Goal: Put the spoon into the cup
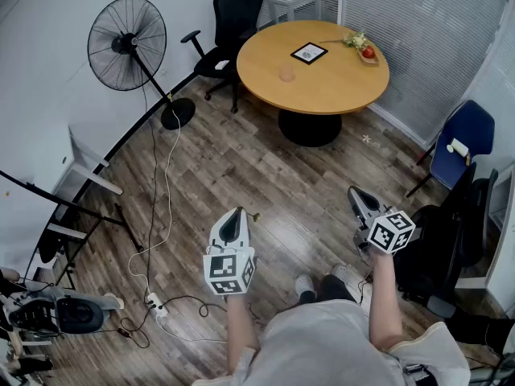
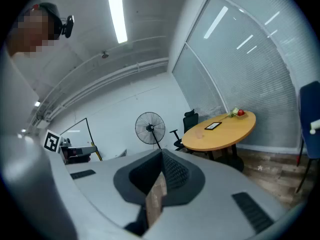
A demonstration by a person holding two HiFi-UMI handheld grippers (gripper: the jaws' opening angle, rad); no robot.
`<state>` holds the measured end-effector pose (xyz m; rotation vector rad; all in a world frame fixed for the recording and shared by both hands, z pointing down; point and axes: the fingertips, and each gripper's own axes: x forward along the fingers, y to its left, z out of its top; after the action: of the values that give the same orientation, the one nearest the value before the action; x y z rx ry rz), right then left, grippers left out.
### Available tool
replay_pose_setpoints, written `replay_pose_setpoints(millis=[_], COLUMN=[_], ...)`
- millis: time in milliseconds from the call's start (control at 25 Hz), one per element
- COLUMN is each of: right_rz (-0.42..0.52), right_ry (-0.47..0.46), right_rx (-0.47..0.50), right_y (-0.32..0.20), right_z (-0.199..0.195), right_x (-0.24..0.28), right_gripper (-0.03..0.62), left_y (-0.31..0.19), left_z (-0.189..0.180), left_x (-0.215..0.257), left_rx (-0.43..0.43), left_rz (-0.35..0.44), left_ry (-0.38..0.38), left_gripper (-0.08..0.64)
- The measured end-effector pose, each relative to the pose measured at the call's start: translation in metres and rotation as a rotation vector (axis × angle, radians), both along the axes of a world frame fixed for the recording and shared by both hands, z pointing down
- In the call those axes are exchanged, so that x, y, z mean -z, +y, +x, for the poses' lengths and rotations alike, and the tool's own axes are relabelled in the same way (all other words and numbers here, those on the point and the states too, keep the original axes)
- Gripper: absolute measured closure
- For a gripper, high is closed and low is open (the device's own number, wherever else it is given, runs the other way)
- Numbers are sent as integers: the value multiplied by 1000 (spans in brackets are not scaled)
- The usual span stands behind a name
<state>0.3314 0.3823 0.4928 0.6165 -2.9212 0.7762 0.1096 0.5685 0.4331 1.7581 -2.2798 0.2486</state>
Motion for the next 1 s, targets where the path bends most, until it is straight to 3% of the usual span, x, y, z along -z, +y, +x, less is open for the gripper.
replay_pose_setpoints(millis=[320, 680, 880, 1000], right_rz=[16, -26, -38, -63], right_ry=[-41, -125, -104, -128], right_rx=[29, 33, 40, 15], right_y=[-2, 7, 0, -18], right_z=[5, 7, 20, 26], right_x=[5, 10, -2, -10], right_gripper=[595, 595, 595, 595], left_y=[-16, -4, -20, -40], left_z=[17, 5, 9, 10], left_x=[6, -3, -4, -9], left_rx=[-28, -11, -19, -36], left_rz=[74, 82, 151, 136], left_ry=[15, 48, 62, 52], left_gripper=[551, 549, 549, 550])
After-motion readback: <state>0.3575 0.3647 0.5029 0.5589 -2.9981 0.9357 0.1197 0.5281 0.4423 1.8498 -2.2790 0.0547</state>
